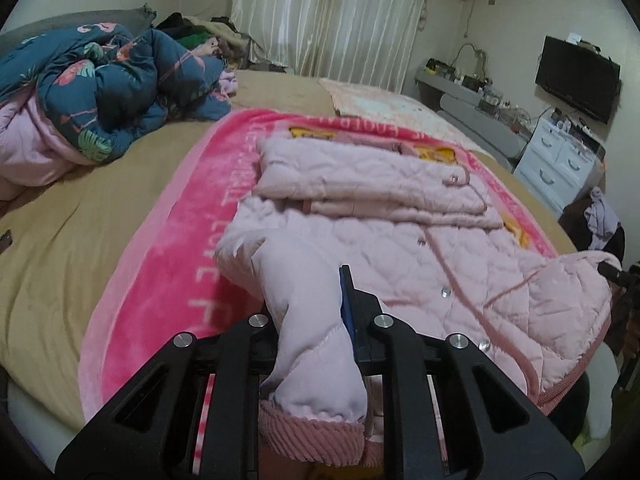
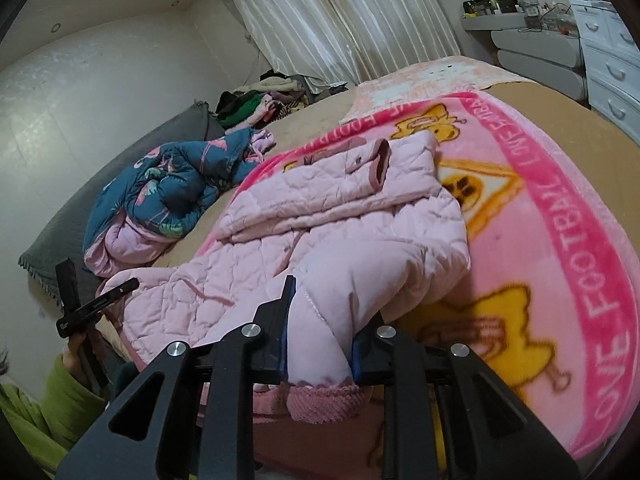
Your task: Fold large clothes
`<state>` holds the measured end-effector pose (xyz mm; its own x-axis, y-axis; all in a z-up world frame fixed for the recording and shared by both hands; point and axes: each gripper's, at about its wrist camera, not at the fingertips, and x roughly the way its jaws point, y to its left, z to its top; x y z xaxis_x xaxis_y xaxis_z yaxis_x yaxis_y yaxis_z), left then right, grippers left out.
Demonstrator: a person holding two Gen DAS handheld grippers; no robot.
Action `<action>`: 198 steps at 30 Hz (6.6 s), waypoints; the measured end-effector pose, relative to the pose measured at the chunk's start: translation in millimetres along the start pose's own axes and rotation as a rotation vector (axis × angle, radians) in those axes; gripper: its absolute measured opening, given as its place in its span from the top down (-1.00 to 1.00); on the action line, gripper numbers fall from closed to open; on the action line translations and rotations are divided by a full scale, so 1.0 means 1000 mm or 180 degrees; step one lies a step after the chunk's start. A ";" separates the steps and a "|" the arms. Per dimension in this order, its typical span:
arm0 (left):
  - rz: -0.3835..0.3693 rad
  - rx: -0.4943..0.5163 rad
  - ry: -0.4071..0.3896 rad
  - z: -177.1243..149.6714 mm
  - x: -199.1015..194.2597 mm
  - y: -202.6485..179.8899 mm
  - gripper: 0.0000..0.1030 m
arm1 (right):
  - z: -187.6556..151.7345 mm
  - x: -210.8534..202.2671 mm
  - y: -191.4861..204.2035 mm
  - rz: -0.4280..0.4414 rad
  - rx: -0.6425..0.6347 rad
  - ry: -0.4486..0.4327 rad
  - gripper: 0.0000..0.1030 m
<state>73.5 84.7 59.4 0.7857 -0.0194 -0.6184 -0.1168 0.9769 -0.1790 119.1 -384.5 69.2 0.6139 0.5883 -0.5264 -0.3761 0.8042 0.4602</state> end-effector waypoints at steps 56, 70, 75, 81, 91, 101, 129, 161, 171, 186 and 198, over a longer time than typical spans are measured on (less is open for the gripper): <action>0.0200 -0.0079 -0.0303 0.142 0.099 0.008 0.72 | 0.154 0.089 -0.069 -0.0038 0.0892 -0.0231 0.54; 0.0229 -0.0208 -0.0088 0.144 0.147 0.024 0.72 | 0.170 0.097 -0.093 0.0573 0.1296 -0.0124 -0.58; 0.0218 -0.0216 -0.0042 0.145 0.160 0.024 0.70 | 0.170 0.087 -0.100 0.0626 0.1304 -0.0293 -0.75; 0.0219 -0.0229 0.0018 0.145 0.174 0.023 0.59 | 0.160 0.091 -0.110 0.0059 0.1154 -0.0321 -0.82; 0.0136 -0.0203 -0.0103 0.147 0.166 0.011 -0.19 | 0.120 0.154 -0.081 -0.0840 0.0143 0.0142 -0.82; 0.0166 0.0060 -0.0381 0.157 0.121 -0.018 -0.81 | 0.111 0.158 -0.072 -0.0846 0.0025 0.0145 -0.83; 0.0114 0.0125 0.0532 0.083 0.186 0.059 -0.82 | 0.099 0.152 -0.068 -0.1125 -0.0360 0.0103 -0.88; 0.0205 0.0112 0.0277 0.090 0.187 0.030 0.81 | 0.087 0.189 -0.039 -0.1473 -0.1044 0.0003 0.50; 0.0050 0.0002 -0.0392 0.150 0.126 0.026 0.84 | 0.153 0.142 0.023 -0.1434 -0.1566 -0.0946 0.64; 0.0509 -0.0067 -0.0304 0.190 0.215 0.029 0.81 | 0.204 0.237 -0.043 -0.1644 -0.1220 -0.0745 0.65; 0.0749 -0.0196 -0.0004 0.164 0.270 0.046 0.72 | 0.179 0.304 -0.086 -0.1913 -0.0658 -0.0243 0.60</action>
<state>380.2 158.9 9.6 0.7331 0.2076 -0.6477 -0.3335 0.9396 -0.0764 462.3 -289.9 -2.1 0.8041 0.0281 -0.5938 -0.0723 0.9961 -0.0508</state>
